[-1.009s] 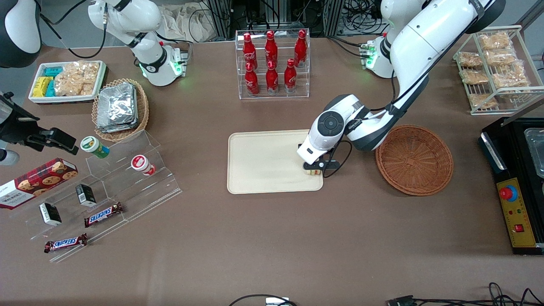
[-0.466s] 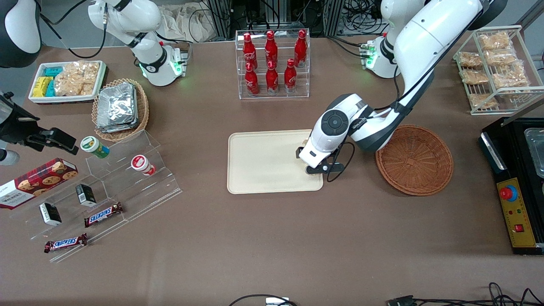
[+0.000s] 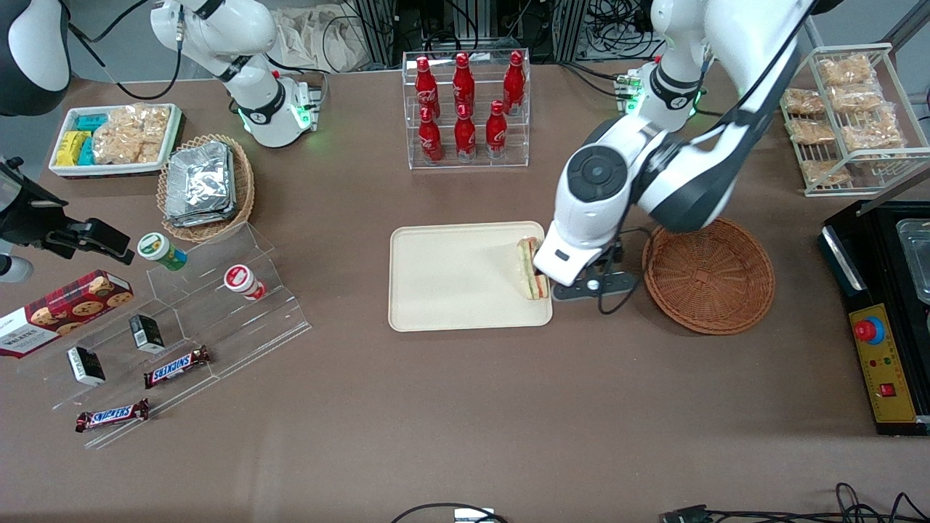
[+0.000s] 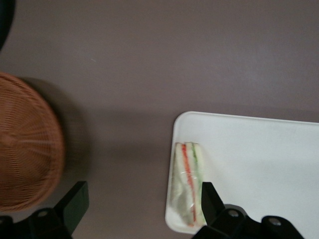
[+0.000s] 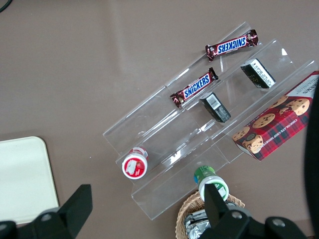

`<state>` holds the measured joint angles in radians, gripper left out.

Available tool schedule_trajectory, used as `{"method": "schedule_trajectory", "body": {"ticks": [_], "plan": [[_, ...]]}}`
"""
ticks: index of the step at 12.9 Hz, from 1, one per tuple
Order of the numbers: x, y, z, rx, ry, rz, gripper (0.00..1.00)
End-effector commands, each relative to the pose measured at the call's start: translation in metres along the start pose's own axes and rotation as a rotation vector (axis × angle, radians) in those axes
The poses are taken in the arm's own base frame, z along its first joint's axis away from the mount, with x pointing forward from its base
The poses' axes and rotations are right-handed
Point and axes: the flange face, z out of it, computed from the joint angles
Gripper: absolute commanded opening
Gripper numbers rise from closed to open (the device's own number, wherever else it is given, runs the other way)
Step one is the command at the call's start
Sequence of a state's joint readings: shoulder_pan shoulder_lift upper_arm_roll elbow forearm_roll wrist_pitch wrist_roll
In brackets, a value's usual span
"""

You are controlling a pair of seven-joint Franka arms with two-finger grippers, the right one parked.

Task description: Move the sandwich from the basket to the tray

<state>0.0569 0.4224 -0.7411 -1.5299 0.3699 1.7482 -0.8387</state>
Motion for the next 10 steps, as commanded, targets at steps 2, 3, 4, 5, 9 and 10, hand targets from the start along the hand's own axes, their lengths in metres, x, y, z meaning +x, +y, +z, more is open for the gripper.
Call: {"method": "schedule_trajectory", "body": {"ticks": [2, 3, 4, 5, 9, 10], "plan": [[0.047, -0.068, -0.067, 0.033, 0.0, 0.081, 1.0], [0.053, -0.091, -0.078, 0.053, 0.022, 0.081, 1.0], [0.064, -0.119, -0.08, 0.068, 0.025, 0.063, 1.0], [0.071, -0.151, -0.089, 0.04, 0.022, 0.028, 1.0], [0.098, -0.273, -0.088, -0.03, 0.025, -0.007, 1.0], [0.09, -0.296, -0.084, -0.049, 0.022, -0.028, 1.0]]}}
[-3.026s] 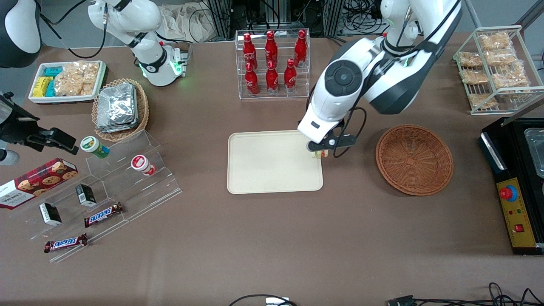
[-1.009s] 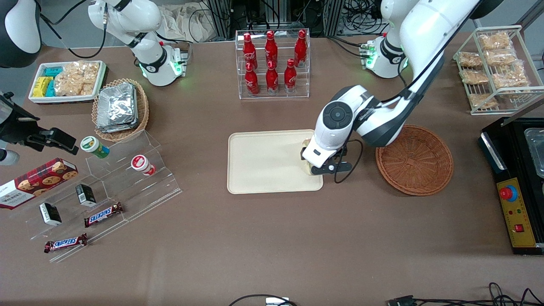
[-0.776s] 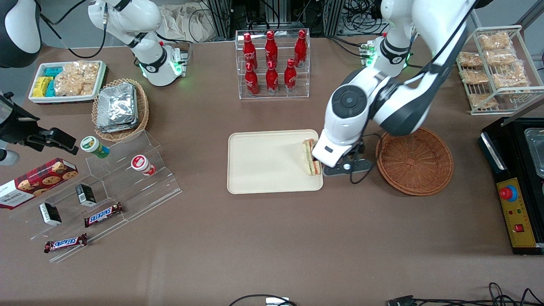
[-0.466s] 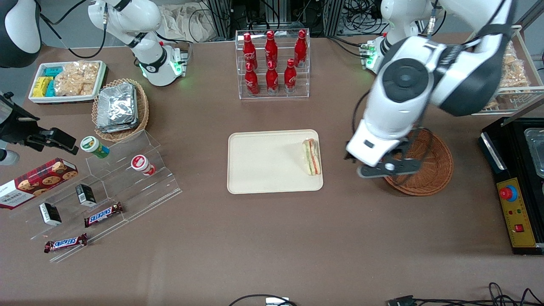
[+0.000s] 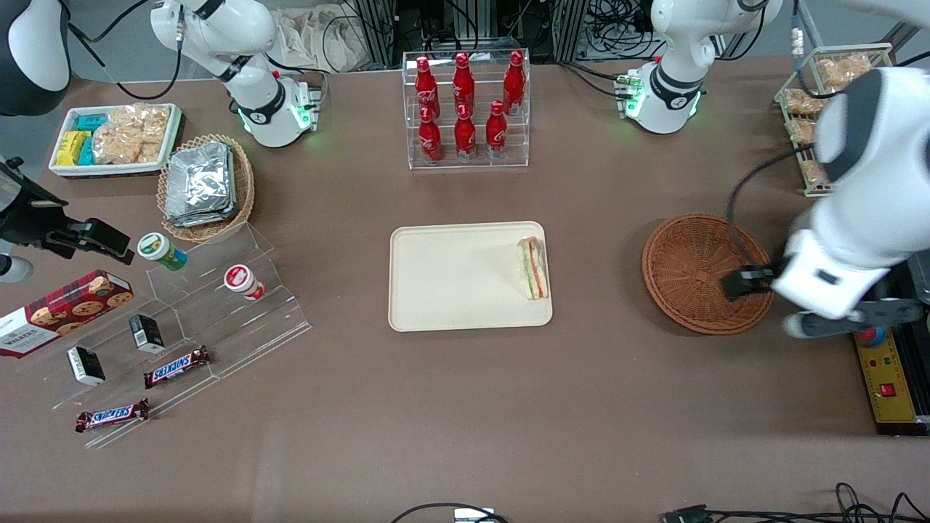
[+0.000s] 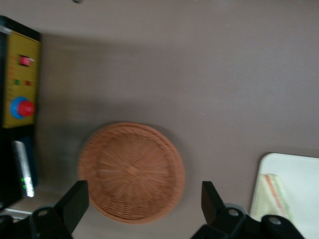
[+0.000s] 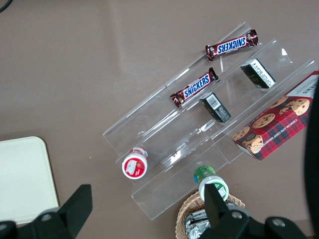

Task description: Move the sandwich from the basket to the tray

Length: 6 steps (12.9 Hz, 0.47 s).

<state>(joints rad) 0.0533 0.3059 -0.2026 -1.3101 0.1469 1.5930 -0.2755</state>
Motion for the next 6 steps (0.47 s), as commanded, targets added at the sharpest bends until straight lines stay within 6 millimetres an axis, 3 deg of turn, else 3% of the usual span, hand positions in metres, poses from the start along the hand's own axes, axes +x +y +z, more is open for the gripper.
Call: {"method": "schedule_trajectory", "body": {"ticks": [1, 4, 6], "plan": [[-0.032, -0.044, 0.0, -0.032, 0.023, -0.025, 1.0], [-0.071, -0.064, 0.005, -0.066, 0.054, -0.043, 1.0], [-0.069, -0.068, -0.012, -0.07, 0.079, -0.048, 1.0]]}}
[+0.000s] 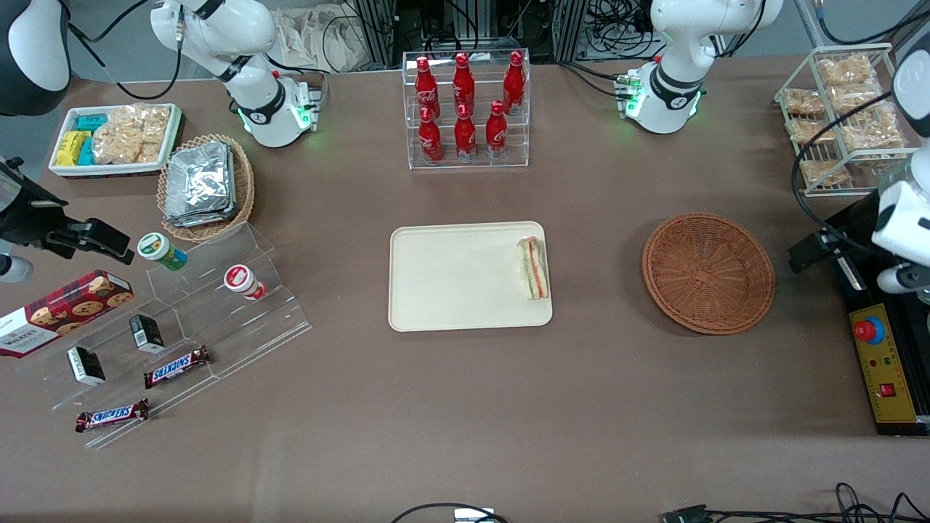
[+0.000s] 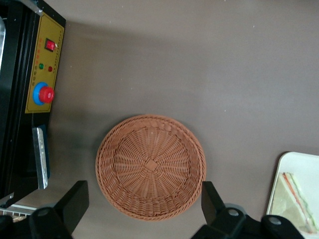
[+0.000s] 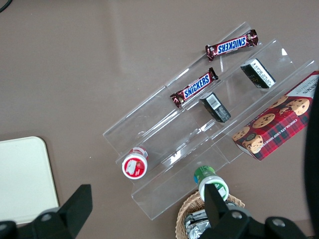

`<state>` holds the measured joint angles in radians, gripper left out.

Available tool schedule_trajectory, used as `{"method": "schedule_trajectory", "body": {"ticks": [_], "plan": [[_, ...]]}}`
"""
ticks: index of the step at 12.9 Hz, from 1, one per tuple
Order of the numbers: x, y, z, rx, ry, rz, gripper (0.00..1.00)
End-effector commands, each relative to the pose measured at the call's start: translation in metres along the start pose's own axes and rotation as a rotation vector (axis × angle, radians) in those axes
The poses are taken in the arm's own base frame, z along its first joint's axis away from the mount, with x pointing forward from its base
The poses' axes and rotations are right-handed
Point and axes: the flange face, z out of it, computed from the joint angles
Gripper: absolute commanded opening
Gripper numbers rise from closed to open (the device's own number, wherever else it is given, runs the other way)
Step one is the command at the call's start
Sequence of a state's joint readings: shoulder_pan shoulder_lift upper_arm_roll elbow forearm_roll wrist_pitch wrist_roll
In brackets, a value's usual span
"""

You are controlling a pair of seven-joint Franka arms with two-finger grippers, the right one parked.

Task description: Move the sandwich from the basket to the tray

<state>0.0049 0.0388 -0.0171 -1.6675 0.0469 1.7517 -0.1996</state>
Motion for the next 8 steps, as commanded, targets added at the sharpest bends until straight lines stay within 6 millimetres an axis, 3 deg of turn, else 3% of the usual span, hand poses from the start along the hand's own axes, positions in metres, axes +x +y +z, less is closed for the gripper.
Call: {"method": "schedule_trajectory", "body": {"ticks": [1, 5, 8], "plan": [[-0.01, -0.004, -0.019, -0.022, 0.044, 0.006, 1.0], [-0.012, 0.024, -0.029, -0.011, 0.065, 0.078, 1.0], [-0.014, 0.025, -0.03, -0.007, 0.053, 0.081, 1.0]]}}
